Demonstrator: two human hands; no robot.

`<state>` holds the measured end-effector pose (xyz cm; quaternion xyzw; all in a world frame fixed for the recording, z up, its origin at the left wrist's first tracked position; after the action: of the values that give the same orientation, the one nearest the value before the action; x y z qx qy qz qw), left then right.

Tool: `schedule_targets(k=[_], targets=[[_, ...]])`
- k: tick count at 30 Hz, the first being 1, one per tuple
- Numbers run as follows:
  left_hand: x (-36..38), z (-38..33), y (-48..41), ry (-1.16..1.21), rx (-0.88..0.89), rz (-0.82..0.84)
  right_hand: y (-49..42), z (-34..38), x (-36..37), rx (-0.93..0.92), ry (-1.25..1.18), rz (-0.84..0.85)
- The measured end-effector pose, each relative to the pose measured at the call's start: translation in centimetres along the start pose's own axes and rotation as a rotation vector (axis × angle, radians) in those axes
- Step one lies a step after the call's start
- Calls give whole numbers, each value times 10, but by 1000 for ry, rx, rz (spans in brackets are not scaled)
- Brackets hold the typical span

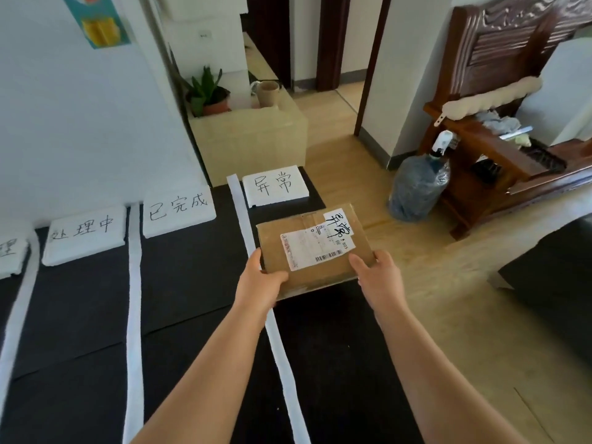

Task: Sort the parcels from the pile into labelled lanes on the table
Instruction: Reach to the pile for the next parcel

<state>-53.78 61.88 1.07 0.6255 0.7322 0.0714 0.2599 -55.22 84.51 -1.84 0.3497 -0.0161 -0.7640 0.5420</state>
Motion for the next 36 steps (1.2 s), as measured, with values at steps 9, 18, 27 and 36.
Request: schedule_targets(k=[9,18,27,36], targets=[[20,1,-95,-45,-128,-97,-88,26,40,-3,93,135],[14,-9,-142,-21,-139,-139,-123,56,75,-30,49,241],[21,-18,-145,-71,-113,-103,-129,61,76,-42,1,280],[10,-3,-80,-80,-92,-134,-74,61,64,-26,-92,168]])
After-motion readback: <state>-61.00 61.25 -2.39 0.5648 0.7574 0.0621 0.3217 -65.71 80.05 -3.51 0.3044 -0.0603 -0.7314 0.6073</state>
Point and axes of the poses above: each hand's wrist, its own y-axis away from the middle knuckle, its own x-axis out of the palm, z = x × y, the point moved 4 cm from there along -y, towards the middle knuckle, and after that the axes turned 5 degrees about x, right-handed, at the moved point
